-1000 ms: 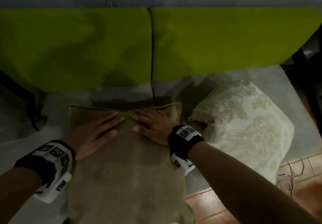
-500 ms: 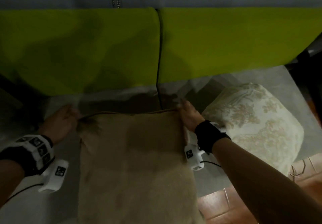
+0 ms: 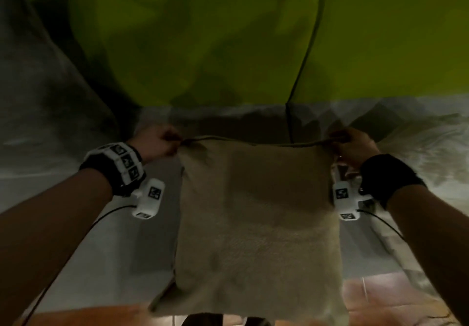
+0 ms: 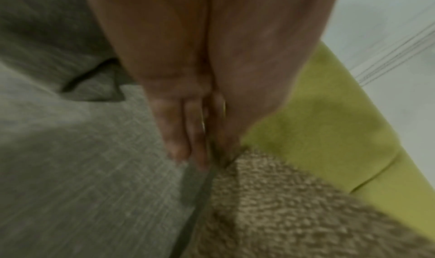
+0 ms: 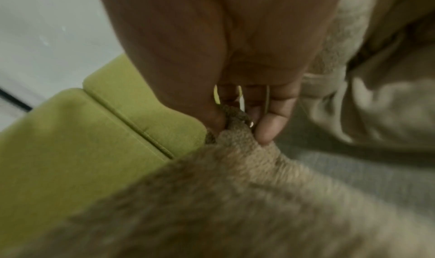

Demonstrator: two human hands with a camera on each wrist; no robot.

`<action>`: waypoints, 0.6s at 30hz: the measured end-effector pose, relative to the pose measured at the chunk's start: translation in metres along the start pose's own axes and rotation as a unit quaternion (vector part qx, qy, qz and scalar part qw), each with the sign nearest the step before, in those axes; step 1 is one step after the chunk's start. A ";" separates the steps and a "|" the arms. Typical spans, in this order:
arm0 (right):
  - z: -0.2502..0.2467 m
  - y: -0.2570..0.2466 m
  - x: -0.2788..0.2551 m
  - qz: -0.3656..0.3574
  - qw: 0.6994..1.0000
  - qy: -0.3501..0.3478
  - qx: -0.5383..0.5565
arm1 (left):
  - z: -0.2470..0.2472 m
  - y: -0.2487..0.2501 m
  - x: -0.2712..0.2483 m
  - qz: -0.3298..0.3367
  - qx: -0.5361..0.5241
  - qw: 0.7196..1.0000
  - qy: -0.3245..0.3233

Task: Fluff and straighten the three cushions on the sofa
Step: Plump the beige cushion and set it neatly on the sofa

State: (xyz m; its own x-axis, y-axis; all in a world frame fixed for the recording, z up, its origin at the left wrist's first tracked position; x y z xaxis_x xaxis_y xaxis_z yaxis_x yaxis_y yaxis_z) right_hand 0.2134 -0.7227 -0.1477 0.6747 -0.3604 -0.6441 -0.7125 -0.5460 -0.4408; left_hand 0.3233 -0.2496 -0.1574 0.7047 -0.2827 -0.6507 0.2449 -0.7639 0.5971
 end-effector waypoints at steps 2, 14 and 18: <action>-0.008 -0.005 -0.004 -0.015 0.996 0.015 -0.088 | -0.014 0.005 0.000 0.006 0.006 0.996 0.085; 0.122 -0.077 -0.186 -0.325 0.883 -0.075 -0.330 | 0.115 0.074 -0.139 0.304 0.185 0.934 0.035; 0.138 -0.042 -0.156 -0.232 0.909 -0.073 -0.339 | 0.146 0.022 -0.101 0.170 0.291 0.941 0.014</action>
State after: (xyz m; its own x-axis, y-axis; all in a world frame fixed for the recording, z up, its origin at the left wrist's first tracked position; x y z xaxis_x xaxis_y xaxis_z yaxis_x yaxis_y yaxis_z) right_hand 0.1116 -0.5388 -0.1151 0.8037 0.1044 -0.5858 -0.0431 -0.9717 -0.2322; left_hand 0.1603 -0.3221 -0.1471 0.6962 -0.5593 -0.4501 -0.3983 -0.8225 0.4059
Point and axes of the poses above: each hand's wrist, its own x-axis towards the middle knuckle, its own z-axis out of the palm, y = z × x, the point moved 5 cm from there along x, towards the middle knuckle, and after that the axes turned 9 degrees about -y, right-handed, at the moved point
